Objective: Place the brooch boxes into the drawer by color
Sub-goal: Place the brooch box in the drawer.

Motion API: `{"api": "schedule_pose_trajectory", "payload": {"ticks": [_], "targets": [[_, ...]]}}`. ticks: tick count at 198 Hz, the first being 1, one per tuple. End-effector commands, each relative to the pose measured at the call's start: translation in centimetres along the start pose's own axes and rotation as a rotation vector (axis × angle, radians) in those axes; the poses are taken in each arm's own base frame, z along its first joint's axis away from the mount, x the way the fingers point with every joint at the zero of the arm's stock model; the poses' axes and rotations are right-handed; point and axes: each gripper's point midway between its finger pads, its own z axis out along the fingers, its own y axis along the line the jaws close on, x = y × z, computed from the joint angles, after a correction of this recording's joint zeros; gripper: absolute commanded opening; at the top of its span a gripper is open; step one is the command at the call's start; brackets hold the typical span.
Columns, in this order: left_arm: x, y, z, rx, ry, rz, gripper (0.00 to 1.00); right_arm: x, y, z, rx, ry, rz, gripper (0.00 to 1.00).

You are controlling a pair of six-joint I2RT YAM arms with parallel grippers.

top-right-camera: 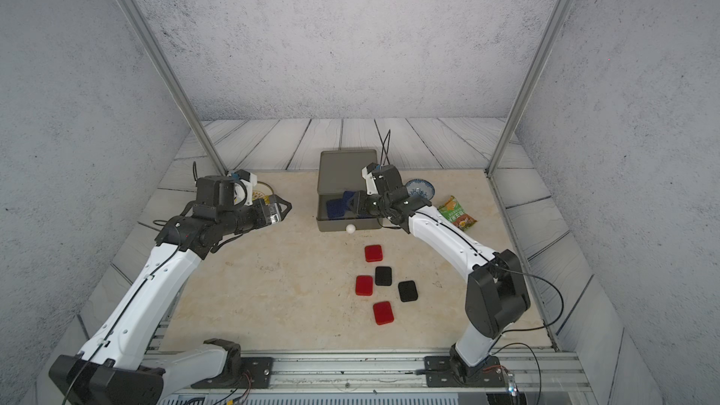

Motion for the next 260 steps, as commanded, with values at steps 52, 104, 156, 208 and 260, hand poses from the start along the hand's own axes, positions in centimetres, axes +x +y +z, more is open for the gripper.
{"api": "schedule_pose_trajectory", "payload": {"ticks": [52,104,156,208,260], "targets": [[-0.2,0.4,0.1,0.008,-0.004,0.014,0.98,0.5,-1.6,0.7,0.06,0.06,0.026,0.19],[-0.3,0.6,0.5,0.007,0.008,0.015,0.98,-1.4,-2.2,1.4,0.043,0.03,0.07,0.2],[-0.7,0.7,0.8,0.004,0.015,0.013,0.98,-1.4,-1.8,2.5,0.009,0.077,0.079,0.33],[-0.4,0.8,0.6,0.002,0.021,0.012,0.98,-2.3,-2.7,0.1,0.141,0.067,0.01,0.62],[-0.8,0.2,-0.1,0.019,0.005,0.012,0.98,-3.8,-2.8,-3.8,0.25,0.01,-0.098,0.64]]}}
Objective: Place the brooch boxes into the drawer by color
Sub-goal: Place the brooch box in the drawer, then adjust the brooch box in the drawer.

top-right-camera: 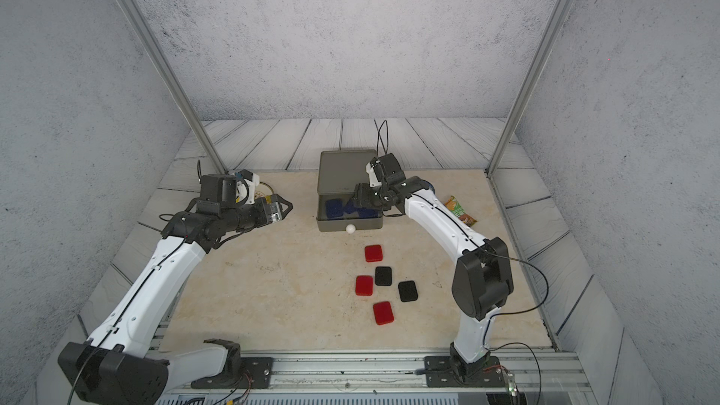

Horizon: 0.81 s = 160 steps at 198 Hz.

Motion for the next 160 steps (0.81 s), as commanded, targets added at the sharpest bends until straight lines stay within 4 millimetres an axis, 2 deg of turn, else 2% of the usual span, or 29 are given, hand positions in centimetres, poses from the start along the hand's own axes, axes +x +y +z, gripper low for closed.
{"api": "schedule_pose_trajectory", "payload": {"ticks": [1,18,47,61,85,107,160], "targets": [[-0.8,-0.7,-1.4,0.018,-0.031,0.019,0.98,-1.2,-0.3,-3.6,0.072,-0.055,-0.072,0.64],[-0.8,-0.8,-1.6,0.02,-0.032,0.018,0.98,-1.1,-0.2,-4.2,0.071,-0.054,-0.086,0.56],[-0.8,-0.9,-1.8,0.023,-0.037,0.015,0.98,-0.2,1.3,-3.8,0.023,-0.026,-0.109,0.15],[-0.8,-0.9,-1.9,0.025,-0.038,0.014,0.98,0.6,2.0,-3.1,0.007,0.002,-0.116,0.0],[-0.7,-1.0,-2.1,0.027,-0.036,0.015,0.98,1.5,2.5,-1.6,-0.009,0.034,-0.106,0.0],[-0.7,-1.1,-2.2,0.026,-0.034,0.019,0.98,1.9,2.1,-0.2,-0.004,0.048,-0.086,0.0],[-0.8,-0.7,-2.4,-0.002,-0.033,0.045,0.98,1.5,1.6,2.2,0.01,0.062,-0.074,0.0]]}}
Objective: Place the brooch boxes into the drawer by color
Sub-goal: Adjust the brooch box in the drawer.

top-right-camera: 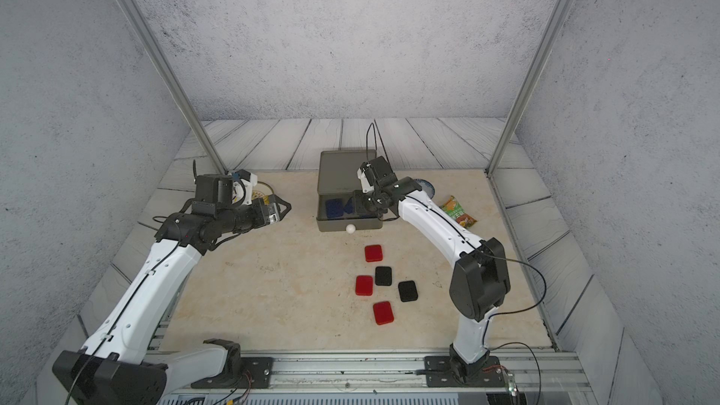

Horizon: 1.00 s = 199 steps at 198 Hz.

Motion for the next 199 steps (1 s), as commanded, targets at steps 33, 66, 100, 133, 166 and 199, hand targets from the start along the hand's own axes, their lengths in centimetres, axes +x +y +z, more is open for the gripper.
{"api": "schedule_pose_trajectory", "payload": {"ticks": [33,66,100,133,166,199], "targets": [[-0.7,0.2,-0.9,-0.023,-0.023,0.04,0.98,-1.7,-0.4,1.5,0.023,-0.023,0.002,0.0],[-0.5,0.6,-0.8,-0.036,-0.017,0.041,0.98,-2.7,-0.3,1.8,0.025,-0.042,-0.009,0.0],[-0.5,0.6,-0.9,-0.031,-0.017,0.037,0.98,-3.0,-0.5,1.2,0.048,-0.043,-0.023,0.0],[-0.4,0.4,-1.2,-0.024,-0.022,0.032,0.98,-2.2,-0.1,-0.8,0.047,-0.023,-0.046,0.09],[-0.3,0.1,-1.6,-0.009,-0.028,0.02,0.98,-2.1,0.7,-3.6,0.02,-0.052,-0.063,0.11],[-0.2,-0.1,-2.0,-0.001,-0.038,0.013,0.98,-2.7,1.1,-5.7,0.008,-0.131,-0.076,0.03]]}}
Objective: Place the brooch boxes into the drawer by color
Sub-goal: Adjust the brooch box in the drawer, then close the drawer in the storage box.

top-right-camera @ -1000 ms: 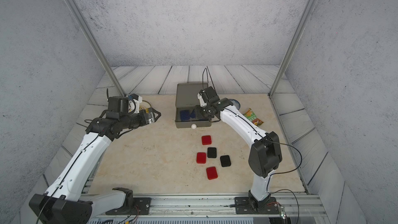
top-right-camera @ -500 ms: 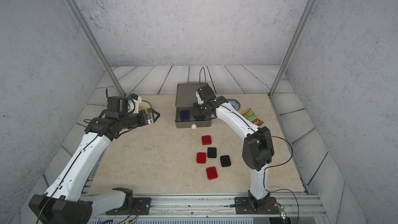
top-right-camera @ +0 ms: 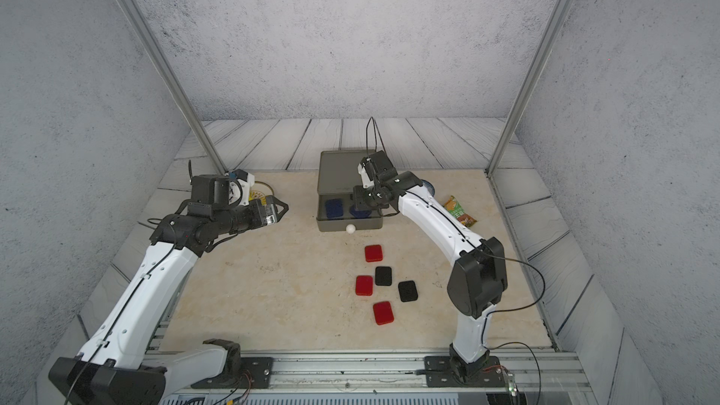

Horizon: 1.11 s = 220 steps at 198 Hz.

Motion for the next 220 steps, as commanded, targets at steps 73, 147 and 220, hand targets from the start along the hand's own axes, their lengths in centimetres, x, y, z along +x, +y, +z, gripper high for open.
{"api": "schedule_pose_trajectory", "payload": {"ticks": [73,147,220], "targets": [[-0.1,-0.4,-1.1,0.021,-0.021,-0.013,0.98,0.2,-1.7,0.3,0.07,-0.024,-0.035,0.0],[-0.3,-0.4,-0.7,0.022,-0.012,-0.007,0.98,-0.3,-1.9,2.6,0.089,-0.008,-0.054,0.0],[0.4,0.1,-1.3,0.001,-0.023,-0.009,0.98,1.3,1.4,-5.5,-0.03,-0.131,-0.125,0.38]]}}
